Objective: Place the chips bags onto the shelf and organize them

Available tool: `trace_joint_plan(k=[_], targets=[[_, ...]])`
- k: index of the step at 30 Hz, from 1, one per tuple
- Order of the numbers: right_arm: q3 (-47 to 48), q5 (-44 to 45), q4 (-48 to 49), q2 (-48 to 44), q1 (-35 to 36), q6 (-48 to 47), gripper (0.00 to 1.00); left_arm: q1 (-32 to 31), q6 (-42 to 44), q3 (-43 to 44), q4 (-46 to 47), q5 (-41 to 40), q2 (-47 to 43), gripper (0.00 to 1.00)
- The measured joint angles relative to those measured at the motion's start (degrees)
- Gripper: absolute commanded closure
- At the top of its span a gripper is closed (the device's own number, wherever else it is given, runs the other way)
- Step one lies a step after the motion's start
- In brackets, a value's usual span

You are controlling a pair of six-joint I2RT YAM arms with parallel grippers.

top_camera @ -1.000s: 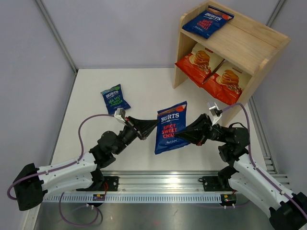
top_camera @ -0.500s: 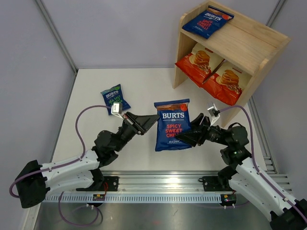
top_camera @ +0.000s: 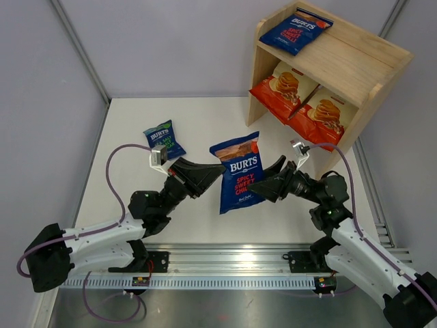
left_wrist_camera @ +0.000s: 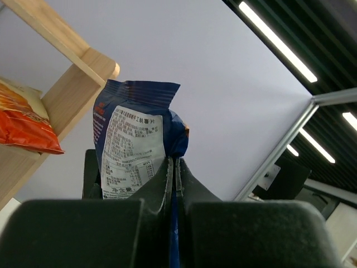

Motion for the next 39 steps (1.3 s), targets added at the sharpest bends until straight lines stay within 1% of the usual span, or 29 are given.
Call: trace_joint_plan(k=[2,5,7,8,9,11,12,13,14,17,18,21,24,25,27,28,30,31,32,33,35,36,38,39], targets=[[0.0,-0.7,3.4,1.4,0.0,3.3,0.34,0.0,0.6,0.3,1.1,1.9,1.3,1.00],[0.0,-1.4,7.9,2.1,0.0,7.0,0.35,0.0,0.9,1.2,1.6,4.6,3.0,1.00],[0.1,-2.4,11.4,2.5,0.0,9.4,0.43,0.0,0.9,2.1,1.9,6.5,4.1,1.00],[0.2,-2.9,12.5,2.7,0.0,10.4,0.57,0.0,0.9,2.3,2.0,7.3,4.4,1.00],[0.5,-3.3,13.3,2.9,0.0,11.1,0.63,0.0,0.9,2.5,2.0,8.1,4.6,1.00],[1.4,-4.1,13.4,2.9,0.0,12.0,0.72,0.0,1.0,2.5,2.4,9.0,4.7,1.00],[1.9,-4.3,12.9,2.6,0.0,11.9,0.78,0.0,1.3,2.5,2.5,9.2,4.5,0.91],[2.3,-4.4,12.0,2.1,0.0,11.3,0.79,0.0,1.5,2.5,2.5,9.4,4.3,0.80],[2.7,-4.4,10.6,1.1,0.0,10.6,0.79,0.0,2.3,2.5,1.9,9.4,3.7,0.50],[3.4,-4.3,6.4,-2.2,0.0,7.4,0.82,0.0,5.2,3.4,-4.9,9.1,-0.2,0.28],[3.7,-4.3,4.7,-3.4,0.0,6.1,0.82,0.0,6.3,4.3,-7.9,9.2,-1.6,0.18],[5.2,-4.3,0.4,-5.6,0.0,2.7,0.84,0.0,9.1,7.9,-14.7,10.2,-3.3,0.11],[6.8,-4.5,-0.7,-5.6,0.0,0.9,0.84,-0.1,11.4,11.0,-19.5,13.8,-2.1,0.08],[7.0,-4.5,-0.7,-5.3,0.0,0.7,0.84,-0.1,11.9,11.6,-20.5,15.0,-1.5,0.08],[7.4,-4.6,-0.9,-4.6,0.0,0.3,0.83,-0.3,12.9,12.2,-22.9,17.6,0.4,0.13],[7.5,-4.7,-1.1,-4.2,0.0,0.2,0.83,-0.5,13.4,12.3,-24.4,18.7,1.2,0.27],[7.6,-4.9,-1.3,-3.3,0.0,0.2,0.82,-1.2,14.6,12.4,-27.5,20.1,2.4,0.41],[7.6,-4.9,-1.3,-3.0,0.0,0.2,0.82,-1.5,15.0,12.5,-28.8,20.6,2.7,0.57],[7.6,-5.0,-1.3,-2.8,0.0,0.2,0.80,-1.7,15.3,12.9,-30.1,21.0,3.0,0.65],[7.6,-5.0,-1.4,-2.6,0.0,0.2,0.77,-1.8,15.8,13.5,-31.3,21.6,3.3,0.71],[7.6,-4.8,-1.5,-2.5,0.0,0.2,0.64,-2.0,16.9,15.1,-33.5,21.9,3.4,0.78],[7.8,-4.5,-2.1,-2.7,0.0,-0.1,0.49,-2.0,17.3,15.6,-34.0,21.8,3.3,0.81],[8.3,-4.0,-4.3,-3.7,0.1,-1.1,0.38,-2.0,17.8,16.0,-34.3,21.3,3.2,0.83],[8.5,-3.2,-6.3,-4.5,0.1,-1.9,0.30,-2.0,17.9,16.0,-34.5,20.9,3.1,0.83]])
